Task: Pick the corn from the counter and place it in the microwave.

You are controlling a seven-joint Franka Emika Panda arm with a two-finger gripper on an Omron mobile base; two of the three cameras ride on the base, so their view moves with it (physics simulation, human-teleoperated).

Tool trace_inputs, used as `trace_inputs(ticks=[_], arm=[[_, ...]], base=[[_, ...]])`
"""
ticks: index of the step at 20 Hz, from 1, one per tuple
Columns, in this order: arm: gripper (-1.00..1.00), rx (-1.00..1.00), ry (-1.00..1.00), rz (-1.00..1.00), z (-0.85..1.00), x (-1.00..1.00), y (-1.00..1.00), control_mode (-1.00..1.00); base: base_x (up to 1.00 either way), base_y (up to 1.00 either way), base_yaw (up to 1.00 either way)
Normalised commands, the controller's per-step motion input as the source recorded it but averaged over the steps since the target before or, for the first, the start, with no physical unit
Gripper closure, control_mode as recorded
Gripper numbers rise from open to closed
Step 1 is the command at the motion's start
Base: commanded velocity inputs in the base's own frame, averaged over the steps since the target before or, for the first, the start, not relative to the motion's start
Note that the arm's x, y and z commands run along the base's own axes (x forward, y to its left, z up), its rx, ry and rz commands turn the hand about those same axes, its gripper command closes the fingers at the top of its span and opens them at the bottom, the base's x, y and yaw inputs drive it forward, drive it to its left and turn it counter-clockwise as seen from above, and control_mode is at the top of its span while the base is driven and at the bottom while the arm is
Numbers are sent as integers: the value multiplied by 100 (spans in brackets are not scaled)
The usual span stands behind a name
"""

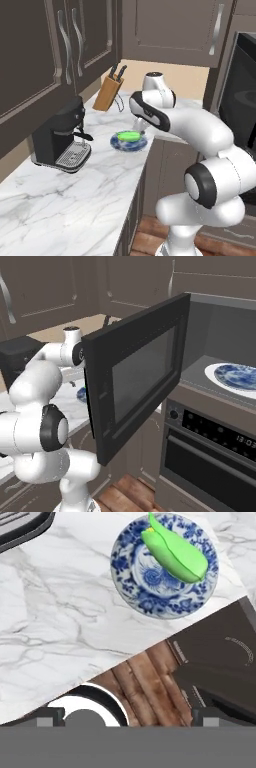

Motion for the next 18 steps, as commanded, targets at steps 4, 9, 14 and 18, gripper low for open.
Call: trace_inputs(ticks=[4, 9, 14, 18], arm=[[-100, -2, 2, 13, -31, 48, 2, -100], [-100, -3, 0, 13, -40, 40, 8, -100], [-100, -2, 0, 16, -51, 38, 1, -100], [-100, -4, 0, 13, -36, 52, 0, -100]], base=[[0, 0, 0], [0, 0, 0], [0, 0, 0], [0, 0, 0]])
